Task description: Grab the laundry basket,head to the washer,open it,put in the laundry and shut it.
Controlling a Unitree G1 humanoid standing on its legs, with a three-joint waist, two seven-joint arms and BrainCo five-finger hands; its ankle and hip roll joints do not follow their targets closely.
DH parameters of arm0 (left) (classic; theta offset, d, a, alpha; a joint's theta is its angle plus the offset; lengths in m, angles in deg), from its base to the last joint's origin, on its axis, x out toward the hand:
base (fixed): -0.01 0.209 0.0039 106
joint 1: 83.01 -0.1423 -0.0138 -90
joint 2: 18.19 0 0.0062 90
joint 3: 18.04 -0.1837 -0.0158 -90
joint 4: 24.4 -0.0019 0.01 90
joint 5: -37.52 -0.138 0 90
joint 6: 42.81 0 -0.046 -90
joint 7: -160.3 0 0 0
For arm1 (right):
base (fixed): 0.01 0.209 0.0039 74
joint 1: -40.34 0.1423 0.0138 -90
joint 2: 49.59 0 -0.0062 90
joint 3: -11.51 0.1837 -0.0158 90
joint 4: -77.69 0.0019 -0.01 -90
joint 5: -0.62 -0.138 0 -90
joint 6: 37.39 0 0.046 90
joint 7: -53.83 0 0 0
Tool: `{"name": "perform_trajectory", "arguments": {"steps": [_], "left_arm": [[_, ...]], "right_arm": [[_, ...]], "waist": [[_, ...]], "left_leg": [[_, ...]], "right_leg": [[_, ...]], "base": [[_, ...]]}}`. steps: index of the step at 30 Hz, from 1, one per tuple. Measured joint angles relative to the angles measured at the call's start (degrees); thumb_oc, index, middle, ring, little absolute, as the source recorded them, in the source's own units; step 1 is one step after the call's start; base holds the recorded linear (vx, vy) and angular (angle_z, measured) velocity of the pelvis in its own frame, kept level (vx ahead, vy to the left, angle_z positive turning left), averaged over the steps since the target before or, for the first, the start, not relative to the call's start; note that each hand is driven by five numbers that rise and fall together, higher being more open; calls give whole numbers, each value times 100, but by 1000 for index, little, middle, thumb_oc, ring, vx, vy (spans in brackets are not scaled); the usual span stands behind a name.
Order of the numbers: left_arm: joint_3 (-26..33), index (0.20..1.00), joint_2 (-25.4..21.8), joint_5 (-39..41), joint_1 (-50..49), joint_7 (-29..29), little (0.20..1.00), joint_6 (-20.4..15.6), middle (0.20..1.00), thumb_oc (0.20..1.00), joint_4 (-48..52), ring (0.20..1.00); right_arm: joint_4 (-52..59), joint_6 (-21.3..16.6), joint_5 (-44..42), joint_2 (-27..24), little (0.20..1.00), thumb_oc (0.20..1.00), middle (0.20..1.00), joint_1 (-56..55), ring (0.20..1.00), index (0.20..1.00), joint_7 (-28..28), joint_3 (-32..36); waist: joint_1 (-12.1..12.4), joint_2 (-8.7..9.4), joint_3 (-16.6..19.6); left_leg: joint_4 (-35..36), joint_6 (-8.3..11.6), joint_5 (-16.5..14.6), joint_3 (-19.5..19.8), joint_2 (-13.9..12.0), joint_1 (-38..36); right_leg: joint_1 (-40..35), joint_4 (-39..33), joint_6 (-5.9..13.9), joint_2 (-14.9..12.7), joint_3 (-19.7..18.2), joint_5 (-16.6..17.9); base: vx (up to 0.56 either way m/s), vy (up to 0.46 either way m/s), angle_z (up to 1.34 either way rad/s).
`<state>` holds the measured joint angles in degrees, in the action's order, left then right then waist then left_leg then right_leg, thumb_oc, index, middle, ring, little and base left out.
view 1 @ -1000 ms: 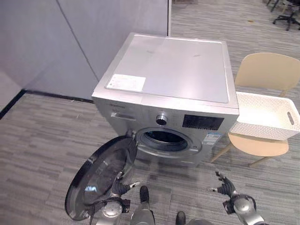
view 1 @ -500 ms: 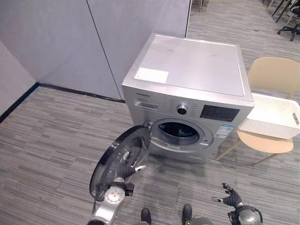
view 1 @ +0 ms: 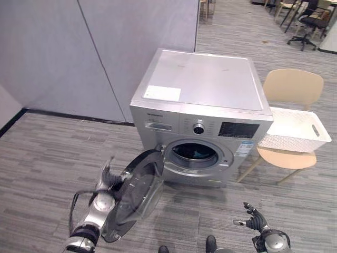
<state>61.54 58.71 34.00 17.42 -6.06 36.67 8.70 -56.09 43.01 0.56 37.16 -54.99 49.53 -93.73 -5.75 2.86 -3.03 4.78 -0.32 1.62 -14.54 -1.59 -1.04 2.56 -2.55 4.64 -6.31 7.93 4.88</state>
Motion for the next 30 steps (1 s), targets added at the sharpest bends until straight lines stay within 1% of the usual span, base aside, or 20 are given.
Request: {"name": "perform_trajectory", "arguments": {"steps": [2, 4, 6, 7, 9, 11, 13, 15, 16, 17, 19, 20, 23, 24, 25, 26, 27, 28, 29, 30], "left_arm": [[-57, 1000, 40, -10, -168, -5, 1000, 26, 1000, 1000, 13, 1000], [-169, 1000, 322, -8, -343, -53, 1000, 55, 1000, 1000, -36, 1000], [-119, 1000, 391, -26, -390, -58, 1000, 59, 1000, 1000, -25, 1000], [-316, 1000, 558, 3, -560, -105, 1000, 57, 1000, 1000, 237, 1000], [-386, 1000, 769, 89, -862, -64, 1000, 102, 1000, 1000, 984, 1000], [-730, 1000, 933, 112, -895, -247, 1000, 61, 1000, 1000, 1223, 1000], [-1311, 1000, 922, 342, -1085, -319, 1000, 380, 1000, 1000, 2020, 1000], [-1715, 1000, 861, 422, -1080, -574, 1000, 434, 1000, 1000, 2386, 1000], [-1829, 1000, 868, 498, -1066, -653, 1000, 434, 1000, 1000, 2511, 1000], [-2150, 1000, 984, 549, -836, -897, 1000, 379, 1000, 1000, 2645, 1000], [-2473, 1000, 1189, 580, -373, -964, 1000, 357, 1000, 1000, 2699, 1000], [-2507, 1000, 1465, 710, 209, -952, 1000, 256, 1000, 1000, 2519, 1000], [-2265, 1000, 1802, 787, 950, -757, 1000, 46, 1000, 1000, 1808, 1000], [-2249, 1000, 1839, 767, 1224, -691, 1000, -14, 1000, 1000, 1343, 1000], [-2247, 1000, 1875, 716, 1527, -639, 1000, -46, 1000, 1000, 772, 1000], [-1943, 1000, 1728, 651, 1878, -496, 1000, 108, 1000, 1000, -129, 1000], [-1574, 1000, 1505, 561, 2121, -435, 1000, 90, 1000, 1000, -883, 1000], [-1129, 1000, 1125, 562, 2405, -347, 1000, 280, 1000, 1000, -1593, 1000], [-856, 1000, 804, 566, 2428, -267, 1000, 305, 1000, 1000, -1538, 1000], [-663, 1000, 433, 573, 2287, -199, 1000, 273, 1000, 1000, -1198, 1000]], "right_arm": [[-13, 9, 2, -8, 1000, 1000, 1000, -42, 1000, 1000, 34, -32], [-38, 13, 7, 7, 1000, 1000, 1000, -61, 1000, 1000, 59, -121], [-82, 12, 9, 18, 1000, 1000, 1000, -90, 1000, 1000, 90, -136], [-224, 9, 12, 30, 1000, 1000, 1000, -21, 1000, 1000, 85, -157], [-307, 28, 12, 30, 1000, 1000, 1000, -83, 1000, 1000, 57, -163], [-374, 70, 13, 50, 1000, 1000, 1000, -61, 1000, 1000, 61, -227], [-260, 70, 11, 135, 1000, 1000, 1000, -44, 1000, 1000, 47, -325], [-180, 77, 7, 231, 1000, 1000, 1000, -36, 1000, 1000, 46, -336], [-167, 75, 7, 265, 1000, 1000, 1000, -30, 1000, 1000, 45, -344], [-167, 75, 5, 320, 1000, 1000, 1000, 8, 1000, 1000, 44, -429], [-159, 77, 4, 340, 1000, 1000, 1000, 72, 1000, 1000, 41, -577], [-5, 97, 4, 373, 1000, 1000, 1000, 106, 1000, 1000, 40, -604], [28, 102, 0, 346, 1000, 1000, 1000, 200, 1000, 1000, 6, -599], [21, 106, -1, 329, 1000, 1000, 1000, 208, 1000, 1000, -19, -591], [8, 111, 0, 303, 1000, 1000, 1000, 231, 1000, 1000, -23, -609], [48, 107, 1, 150, 1000, 1000, 1000, 287, 1000, 1000, -32, -669], [257, 110, 0, -82, 1000, 1000, 1000, 362, 1000, 1000, -32, -721], [558, 95, 0, -410, 1000, 1000, 1000, 354, 1000, 1000, -40, -688], [709, 89, -3, -645, 1000, 1000, 1000, 211, 1000, 1000, -41, -549], [707, 99, -4, -870, 1000, 1000, 1000, -17, 1000, 1000, -40, -425]], "waist": [[-13, 45, 35], [-14, 56, 121], [30, 52, 193], [36, 46, 211], [126, 21, 238], [188, 8, 245], [196, 13, 244], [184, 18, 240], [168, 20, 240], [110, 29, 237], [79, 72, 220], [-173, 115, 219], [-391, 155, 229], [-559, 176, 217], [-583, 188, 218], [-799, 193, 194], [-928, 178, 180], [-1069, 192, 95], [-1163, 201, -94], [-1058, 220, -207]], "left_leg": [[9, 4, -4, -50, -3, 2], [15, 3, -22, -74, 4, -14], [30, -6, -32, -105, 11, -9], [32, -9, -30, -124, 20, -16], [31, -20, -23, -124, 34, -14], [20, -33, -9, -86, 49, -11], [16, -40, 13, -71, 53, 12], [9, -41, 19, -75, 55, 13], [6, -41, 19, -84, 55, 11], [6, -41, 18, -116, 60, 3], [0, -40, 17, -269, 52, 11], [0, -41, 18, -429, 45, 12], [32, -48, -50, -783, -2, 0], [4, -41, -49, -889, 1, 3], [1, -39, -38, -983, 2, 19], [-4, 1, -89, -1246, 10, 41], [-4, -2, -106, -1428, 36, 115], [-4, -4, -105, -1657, 45, 219], [-6, -9, -95, -1686, 50, 252], [-4, -3, -91, -1802, 16, 404]], "right_leg": [[28, -1, -2, -4, -45, 11], [28, -5, 0, -5, -63, 9], [19, -44, 24, -35, -89, 1], [19, -46, 61, -47, -96, 7], [19, -53, 72, -67, -109, 14], [23, -52, 79, -77, -96, 22], [33, -56, 92, -80, -92, 31], [42, -52, 96, -85, -92, 35], [44, -53, 100, -88, -97, 37], [64, -31, 102, -94, -126, 37], [204, 19, 106, -86, -235, 35], [277, 20, 121, -79, -333, 45], [419, -3, 146, -80, -377, 62], [499, 7, 185, -69, -417, 97], [582, 41, 227, -53, -535, 191], [743, -43, 269, 19, -674, 272], [857, -112, 270, 34, -858, 436], [1037, -217, 292, 37, -1059, 583], [1092, -212, 222, 41, -1079, 694], [1296, -210, 108, 82, -1144, 833]], "base": [[22, 35, -10], [10, 15, -8], [-2, 5, -5], [-17, -12, -4], [-14, -12, 3], [-41, -35, 9], [-55, -58, 5], [-37, -43, 1], [-28, -50, -6], [-35, -62, -16], [-34, -34, -42], [-53, -6, -61], [-84, 16, -73], [-108, 25, -44], [-102, 10, -83], [-144, 12, -108], [-153, -25, -141], [-150, -42, -85], [-121, -108, -76], [-45, -86, -25]]}}
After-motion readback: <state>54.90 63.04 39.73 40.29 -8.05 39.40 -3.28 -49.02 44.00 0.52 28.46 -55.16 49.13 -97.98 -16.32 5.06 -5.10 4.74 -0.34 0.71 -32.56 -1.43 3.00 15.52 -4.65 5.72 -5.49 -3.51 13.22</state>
